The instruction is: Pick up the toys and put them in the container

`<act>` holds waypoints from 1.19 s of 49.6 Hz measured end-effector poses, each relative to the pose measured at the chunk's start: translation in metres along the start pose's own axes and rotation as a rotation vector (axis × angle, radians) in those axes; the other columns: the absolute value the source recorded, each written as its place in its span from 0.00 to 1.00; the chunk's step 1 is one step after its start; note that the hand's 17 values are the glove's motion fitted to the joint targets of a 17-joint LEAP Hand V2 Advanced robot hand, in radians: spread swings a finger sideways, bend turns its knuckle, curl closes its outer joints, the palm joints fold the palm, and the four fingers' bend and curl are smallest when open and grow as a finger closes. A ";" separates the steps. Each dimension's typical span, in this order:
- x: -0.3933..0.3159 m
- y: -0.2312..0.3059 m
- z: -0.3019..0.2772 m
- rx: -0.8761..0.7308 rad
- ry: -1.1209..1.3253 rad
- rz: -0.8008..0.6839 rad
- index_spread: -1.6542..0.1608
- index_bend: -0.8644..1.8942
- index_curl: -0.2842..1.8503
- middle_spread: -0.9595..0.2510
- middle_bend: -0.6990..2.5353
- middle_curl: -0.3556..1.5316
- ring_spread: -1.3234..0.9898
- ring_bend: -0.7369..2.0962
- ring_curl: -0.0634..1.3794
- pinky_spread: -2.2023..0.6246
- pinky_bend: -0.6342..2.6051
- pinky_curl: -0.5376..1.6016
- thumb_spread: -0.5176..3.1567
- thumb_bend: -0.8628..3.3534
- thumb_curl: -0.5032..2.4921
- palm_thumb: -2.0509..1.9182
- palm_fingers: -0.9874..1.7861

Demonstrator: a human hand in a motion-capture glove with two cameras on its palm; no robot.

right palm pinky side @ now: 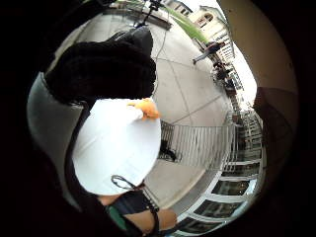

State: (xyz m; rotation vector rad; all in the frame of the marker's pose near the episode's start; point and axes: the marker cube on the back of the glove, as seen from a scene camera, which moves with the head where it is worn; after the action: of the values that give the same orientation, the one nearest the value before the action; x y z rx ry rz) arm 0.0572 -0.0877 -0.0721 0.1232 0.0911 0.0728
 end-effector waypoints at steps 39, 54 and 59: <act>0.131 -0.002 0.249 -0.240 -0.057 0.206 0.73 0.34 0.21 0.76 0.27 0.40 0.59 0.44 0.23 0.80 0.58 0.41 0.37 0.18 0.24 0.49 0.30; 0.144 0.017 0.306 -0.441 -0.157 0.231 0.74 0.34 0.19 0.76 0.27 0.39 0.58 0.44 0.24 0.80 0.60 0.42 0.38 0.19 0.25 0.51 0.31; 0.141 0.021 0.313 -0.543 -0.148 0.217 0.73 0.34 0.19 0.76 0.27 0.38 0.58 0.46 0.25 0.79 0.61 0.42 0.39 0.20 0.25 0.52 0.33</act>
State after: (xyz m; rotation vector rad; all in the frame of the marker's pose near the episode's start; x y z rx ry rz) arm 0.2255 -0.0936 0.2276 -0.4044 -0.0918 0.3012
